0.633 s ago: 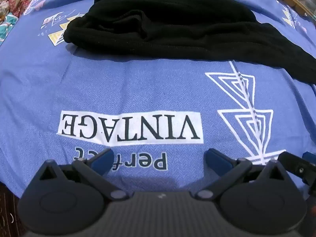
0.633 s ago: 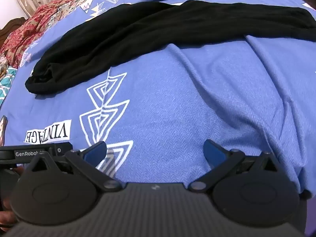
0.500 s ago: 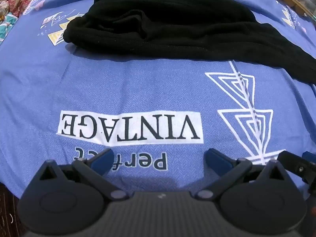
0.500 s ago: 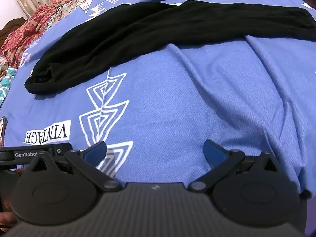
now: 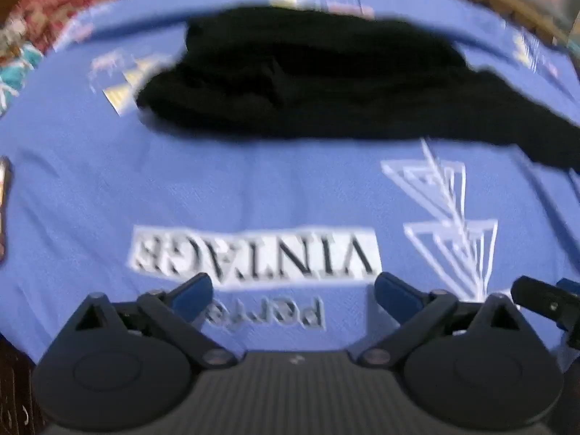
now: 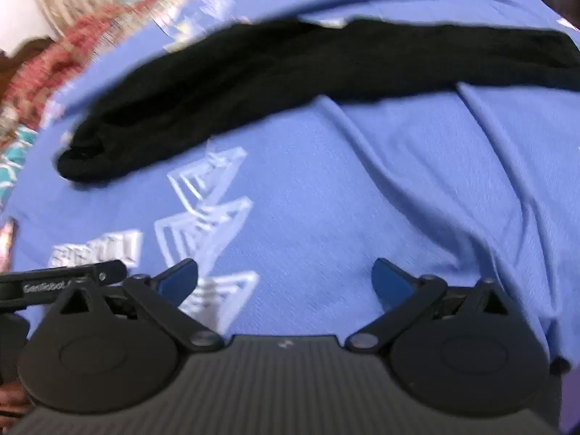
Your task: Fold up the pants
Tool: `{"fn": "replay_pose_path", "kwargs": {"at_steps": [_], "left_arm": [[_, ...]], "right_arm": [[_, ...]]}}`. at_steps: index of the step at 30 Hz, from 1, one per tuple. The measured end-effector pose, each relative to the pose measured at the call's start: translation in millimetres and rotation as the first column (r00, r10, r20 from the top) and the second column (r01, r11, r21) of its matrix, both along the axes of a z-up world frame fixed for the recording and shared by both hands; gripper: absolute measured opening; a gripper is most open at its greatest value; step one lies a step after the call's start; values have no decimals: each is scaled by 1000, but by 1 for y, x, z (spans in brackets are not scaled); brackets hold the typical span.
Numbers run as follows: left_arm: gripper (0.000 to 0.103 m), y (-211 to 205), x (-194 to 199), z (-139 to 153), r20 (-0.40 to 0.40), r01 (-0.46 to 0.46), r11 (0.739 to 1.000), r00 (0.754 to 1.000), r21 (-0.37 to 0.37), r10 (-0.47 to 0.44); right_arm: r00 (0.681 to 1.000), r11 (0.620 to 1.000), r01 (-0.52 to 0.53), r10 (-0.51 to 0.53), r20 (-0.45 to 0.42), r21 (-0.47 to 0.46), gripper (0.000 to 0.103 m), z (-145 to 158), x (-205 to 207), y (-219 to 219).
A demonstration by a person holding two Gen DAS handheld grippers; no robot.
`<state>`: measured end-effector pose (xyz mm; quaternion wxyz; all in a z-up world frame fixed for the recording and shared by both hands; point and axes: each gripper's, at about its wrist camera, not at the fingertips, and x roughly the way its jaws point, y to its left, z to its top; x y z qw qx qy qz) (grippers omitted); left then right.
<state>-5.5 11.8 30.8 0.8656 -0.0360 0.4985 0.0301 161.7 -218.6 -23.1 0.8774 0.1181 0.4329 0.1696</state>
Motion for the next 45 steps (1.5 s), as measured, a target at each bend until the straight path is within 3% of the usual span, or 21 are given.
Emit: {"fn": "replay_pose_path", "kwargs": {"at_steps": [3,4,7,9,13,17,20,21,22,23,24,25,26,29,32,33,34,35,37,41,45], "left_arm": [[100,26,9,26,56,-19,998,998,-61,22],[101,40,15,34,68,-42,995,997,-89,48],[103,89,35,49,76,-145,973,984,-177,160],[103,126,55,52,37,-244,930,964,-275,264],[103,166,97,42,-34,-336,848,935,-410,354],[102,163,139,12,-125,-361,784,929,-504,348],[101,152,174,-11,-182,-389,751,920,-534,348],[99,146,175,-16,-189,-396,744,917,-538,351],[90,142,177,-20,-195,-403,739,914,-540,355],[64,137,176,-21,-195,-400,742,915,-538,352],[45,132,175,-21,-197,-391,749,920,-535,340],[15,130,165,-21,-207,-380,751,925,-539,320],[12,127,165,-20,-220,-378,754,926,-536,308],[11,128,136,1,-162,-334,772,942,-541,294],[11,129,102,27,-101,-279,783,958,-556,270],[11,129,94,33,-93,-268,783,960,-561,263],[11,129,84,40,-83,-260,784,962,-563,259],[11,130,75,46,-74,-257,787,962,-561,262],[11,133,58,60,-52,-252,789,961,-560,271],[11,145,26,83,-27,-243,788,960,-565,277],[11,149,-9,71,-59,-252,814,964,-523,260]], "right_arm": [[994,1000,-11,10,111,14,89,16,-1,-3],[991,1000,-1,-2,136,23,82,18,1,-7],[988,992,64,-78,132,106,67,23,16,-33],[983,978,131,-149,107,160,63,22,27,-57],[960,944,245,-268,84,221,61,24,34,-101],[921,886,361,-388,37,290,62,22,38,-143],[874,835,460,-486,13,303,63,18,43,-180],[855,816,492,-518,6,303,63,15,42,-192],[840,800,518,-543,-2,301,63,12,45,-203],[824,786,543,-567,-7,295,64,9,50,-215],[807,770,568,-591,-13,289,65,6,56,-225],[790,752,593,-613,-23,289,66,2,63,-235],[773,731,615,-634,-39,297,67,-2,72,-247],[730,679,671,-675,-103,298,67,-18,101,-274],[711,641,685,-691,-129,346,65,-26,123,-289],[711,634,683,-690,-135,363,58,-25,129,-289],[720,639,676,-679,-143,367,29,-23,138,-291],[726,652,675,-669,-157,345,10,-21,143,-289],[722,665,684,-676,-148,300,9,-11,146,-290],[726,669,648,-687,-28,363,9,28,111,-308],[722,684,642,-691,26,346,9,39,60,-327]]}}
